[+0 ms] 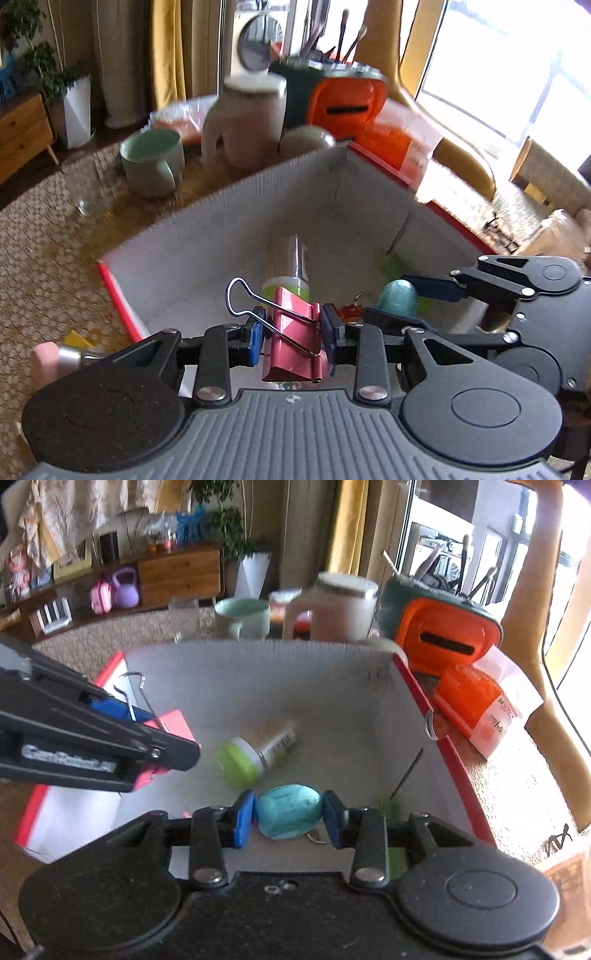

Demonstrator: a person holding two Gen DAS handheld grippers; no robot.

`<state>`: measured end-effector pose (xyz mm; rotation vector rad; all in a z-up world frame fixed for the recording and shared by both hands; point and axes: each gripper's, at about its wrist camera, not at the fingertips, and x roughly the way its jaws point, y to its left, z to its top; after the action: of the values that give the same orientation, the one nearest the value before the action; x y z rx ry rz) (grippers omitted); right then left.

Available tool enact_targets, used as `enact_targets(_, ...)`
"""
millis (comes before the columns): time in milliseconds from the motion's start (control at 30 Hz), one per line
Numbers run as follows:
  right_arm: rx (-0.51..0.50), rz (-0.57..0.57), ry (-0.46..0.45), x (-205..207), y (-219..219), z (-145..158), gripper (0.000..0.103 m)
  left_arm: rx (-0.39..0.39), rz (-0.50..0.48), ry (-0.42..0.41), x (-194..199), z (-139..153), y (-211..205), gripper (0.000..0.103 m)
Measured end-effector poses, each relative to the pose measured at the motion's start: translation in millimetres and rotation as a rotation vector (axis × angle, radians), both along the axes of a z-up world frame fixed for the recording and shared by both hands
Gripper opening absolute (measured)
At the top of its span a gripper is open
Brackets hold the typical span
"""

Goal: Organize rigid objects
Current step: 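Carry the binder clip into the red box with the left gripper while the right gripper carries the teal stone, then open both grippers to drop the clip and stone into the box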

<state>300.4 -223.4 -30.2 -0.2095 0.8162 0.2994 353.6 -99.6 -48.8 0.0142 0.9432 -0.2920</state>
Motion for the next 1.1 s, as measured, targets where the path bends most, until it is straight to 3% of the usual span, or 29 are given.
enact_targets(500,-0.053,0.026,0.147,17.5,3.6,-27.2,0.039,0.101,0.040,0.228,44.7,-45.7,-23.1,0.031)
enact_targets(700,-0.035,0.031,0.164,18.0,0.2,-26.2,0.049,0.109,0.066,0.270,49.7,-56.0,-25.1,0.031)
enact_targets(767,-0.022,0.037,0.167,16.1,-1.1,-23.2,0.057,0.103,0.078,0.287,53.7,-59.3,-23.7,0.031)
enact_targets(933,0.001,0.049,0.155,8.5,-3.0,-12.1,0.062,0.085,0.079,0.306,55.1,-59.7,-20.3,0.032)
enact_targets(1000,0.011,0.046,0.150,4.9,-4.1,-8.3,0.062,0.071,0.091,0.302,53.6,-57.9,-17.3,0.034)
enact_targets(1067,0.021,0.043,0.144,2.6,-4.7,-4.5,0.063,0.059,0.101,0.293,52.3,-54.0,-15.5,0.056)
enact_targets(1100,0.026,0.040,0.140,1.1,-5.4,-2.8,0.063,0.048,0.100,0.282,50.4,-51.4,-14.4,0.060)
